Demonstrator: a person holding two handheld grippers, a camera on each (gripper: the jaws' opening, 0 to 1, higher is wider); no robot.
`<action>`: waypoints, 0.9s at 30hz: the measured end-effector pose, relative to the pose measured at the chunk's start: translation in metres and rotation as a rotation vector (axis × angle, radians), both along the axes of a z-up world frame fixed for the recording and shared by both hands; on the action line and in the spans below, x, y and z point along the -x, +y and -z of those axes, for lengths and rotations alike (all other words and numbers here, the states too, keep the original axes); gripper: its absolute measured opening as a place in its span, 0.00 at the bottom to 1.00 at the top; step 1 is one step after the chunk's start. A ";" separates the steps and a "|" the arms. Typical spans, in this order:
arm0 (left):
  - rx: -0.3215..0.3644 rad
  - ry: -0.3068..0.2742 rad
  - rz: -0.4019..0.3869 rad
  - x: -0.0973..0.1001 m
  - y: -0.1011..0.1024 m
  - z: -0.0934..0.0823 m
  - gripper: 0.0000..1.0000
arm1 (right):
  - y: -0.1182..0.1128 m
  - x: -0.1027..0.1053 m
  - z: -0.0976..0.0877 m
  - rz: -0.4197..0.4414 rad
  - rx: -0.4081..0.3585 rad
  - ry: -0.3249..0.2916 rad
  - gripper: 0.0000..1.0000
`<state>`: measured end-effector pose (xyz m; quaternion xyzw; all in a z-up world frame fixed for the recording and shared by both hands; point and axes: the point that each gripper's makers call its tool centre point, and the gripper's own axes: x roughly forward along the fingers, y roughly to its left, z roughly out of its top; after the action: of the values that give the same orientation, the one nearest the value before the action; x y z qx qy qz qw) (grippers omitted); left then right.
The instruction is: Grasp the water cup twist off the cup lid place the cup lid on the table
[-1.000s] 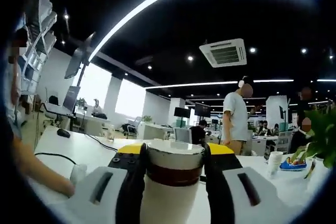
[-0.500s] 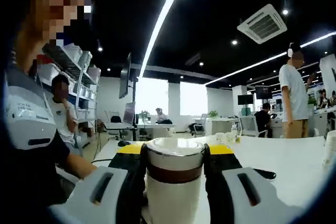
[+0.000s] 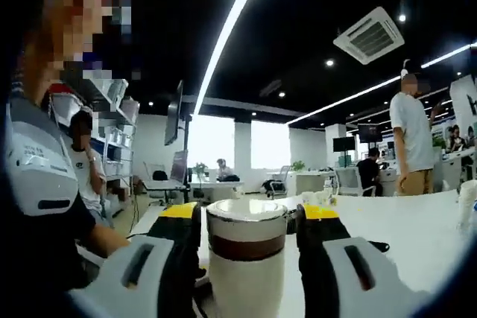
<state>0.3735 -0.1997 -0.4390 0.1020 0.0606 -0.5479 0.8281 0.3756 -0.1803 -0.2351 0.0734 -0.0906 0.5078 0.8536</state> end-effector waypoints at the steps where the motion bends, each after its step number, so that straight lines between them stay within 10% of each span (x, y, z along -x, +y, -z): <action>1: 0.000 0.000 0.000 0.000 0.000 0.000 0.51 | -0.003 0.001 0.000 0.057 -0.005 0.000 0.59; 8: -0.003 -0.004 -0.001 0.000 0.000 0.000 0.51 | 0.000 0.026 -0.006 0.450 0.107 -0.222 0.58; 18: -0.008 -0.008 -0.004 0.000 0.000 0.001 0.51 | 0.003 0.014 -0.008 0.573 0.136 -0.224 0.57; 27: -0.010 -0.007 -0.005 0.000 0.000 0.002 0.51 | -0.004 0.004 0.001 0.513 0.159 -0.172 0.46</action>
<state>0.3733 -0.1996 -0.4407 0.1079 0.0605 -0.5453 0.8290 0.3711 -0.1842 -0.2365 -0.0626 -0.1383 0.2850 0.9464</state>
